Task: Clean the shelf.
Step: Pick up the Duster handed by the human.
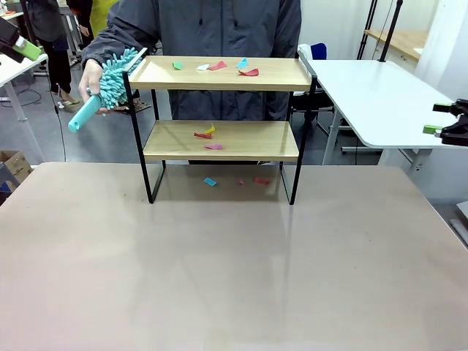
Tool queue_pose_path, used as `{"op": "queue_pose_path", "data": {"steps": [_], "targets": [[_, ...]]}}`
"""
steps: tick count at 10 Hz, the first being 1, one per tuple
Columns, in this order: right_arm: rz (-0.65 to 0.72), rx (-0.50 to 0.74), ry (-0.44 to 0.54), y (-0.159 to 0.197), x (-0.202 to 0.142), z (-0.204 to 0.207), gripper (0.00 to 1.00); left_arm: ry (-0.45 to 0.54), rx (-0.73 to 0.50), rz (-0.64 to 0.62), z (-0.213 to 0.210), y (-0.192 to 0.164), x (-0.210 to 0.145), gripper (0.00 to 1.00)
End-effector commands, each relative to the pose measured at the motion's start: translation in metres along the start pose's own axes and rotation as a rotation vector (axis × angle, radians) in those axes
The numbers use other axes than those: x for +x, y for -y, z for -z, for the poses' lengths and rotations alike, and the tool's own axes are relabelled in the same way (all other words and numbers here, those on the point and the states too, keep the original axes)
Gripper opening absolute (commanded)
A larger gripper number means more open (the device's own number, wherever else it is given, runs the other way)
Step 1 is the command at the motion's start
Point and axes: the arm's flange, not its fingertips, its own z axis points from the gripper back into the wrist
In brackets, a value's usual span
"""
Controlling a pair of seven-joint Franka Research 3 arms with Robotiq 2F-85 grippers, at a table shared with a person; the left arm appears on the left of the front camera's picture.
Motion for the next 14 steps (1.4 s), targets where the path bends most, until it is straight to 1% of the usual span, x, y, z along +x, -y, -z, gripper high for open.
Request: {"op": "queue_pose_path", "data": {"steps": [1,2,4,6,7,9,10,14], "targets": [[0.015,0.001,-0.010,0.001,0.007,0.001,1.00,0.003,0.071,-0.019,0.014,0.016,0.001,1.00],[0.015,0.001,-0.010,0.001,0.007,0.001,1.00,0.012,0.133,-0.040,0.026,0.032,0.001,1.00],[0.015,0.001,-0.010,0.001,0.007,0.001,1.00,0.028,0.279,-0.084,0.051,0.053,-0.007,1.00],[0.015,0.001,-0.010,0.001,0.007,0.001,1.00,0.061,0.383,-0.110,0.080,0.061,-0.020,1.00],[0.015,0.001,-0.010,0.001,0.007,0.001,1.00,0.086,0.416,-0.116,0.093,0.062,-0.025,1.00],[0.015,0.001,-0.010,0.001,0.007,0.001,1.00,0.101,0.357,-0.116,0.117,0.054,-0.035,1.00],[0.015,0.001,-0.010,0.001,0.007,0.001,1.00,0.125,0.374,-0.125,0.126,0.048,-0.039,1.00],[0.015,0.001,-0.010,0.001,0.007,0.001,1.00,0.085,0.401,-0.158,0.147,0.023,-0.038,1.00]]}}
